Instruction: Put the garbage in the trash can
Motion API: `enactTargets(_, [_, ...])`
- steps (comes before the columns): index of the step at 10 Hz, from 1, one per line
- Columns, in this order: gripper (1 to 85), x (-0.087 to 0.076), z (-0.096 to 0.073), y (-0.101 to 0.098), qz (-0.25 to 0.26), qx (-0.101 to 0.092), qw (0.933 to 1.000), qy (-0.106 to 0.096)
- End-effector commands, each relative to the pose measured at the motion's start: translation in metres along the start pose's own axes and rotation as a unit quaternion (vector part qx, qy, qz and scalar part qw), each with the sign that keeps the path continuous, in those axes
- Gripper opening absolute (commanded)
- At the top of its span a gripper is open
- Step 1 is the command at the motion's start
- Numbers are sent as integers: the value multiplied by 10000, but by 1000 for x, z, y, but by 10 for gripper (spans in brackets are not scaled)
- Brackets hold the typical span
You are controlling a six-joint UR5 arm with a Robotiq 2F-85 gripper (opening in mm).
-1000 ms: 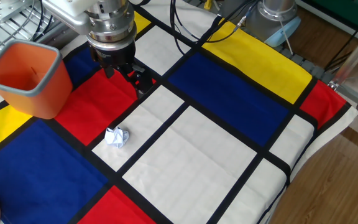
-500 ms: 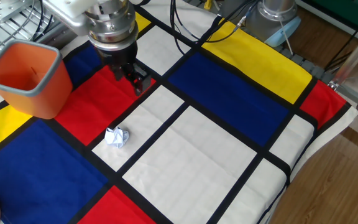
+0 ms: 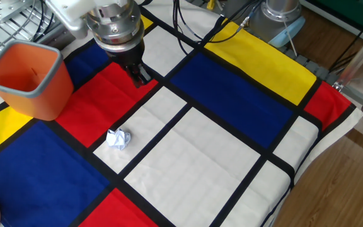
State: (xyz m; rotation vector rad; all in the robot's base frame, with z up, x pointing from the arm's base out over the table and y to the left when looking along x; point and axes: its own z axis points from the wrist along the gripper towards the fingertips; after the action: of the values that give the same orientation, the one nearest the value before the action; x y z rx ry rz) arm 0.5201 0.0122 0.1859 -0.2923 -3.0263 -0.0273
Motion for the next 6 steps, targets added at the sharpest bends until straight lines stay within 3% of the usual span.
enactTargets(1, [63, -24, 10, 23, -216, -367, 9985, -340])
enactTargets(2, [110, -32, 16, 26, -297, -332, 9983, -379])
enactTargets(6, [110, -51, 37, 48, -142, -284, 9989, -339])
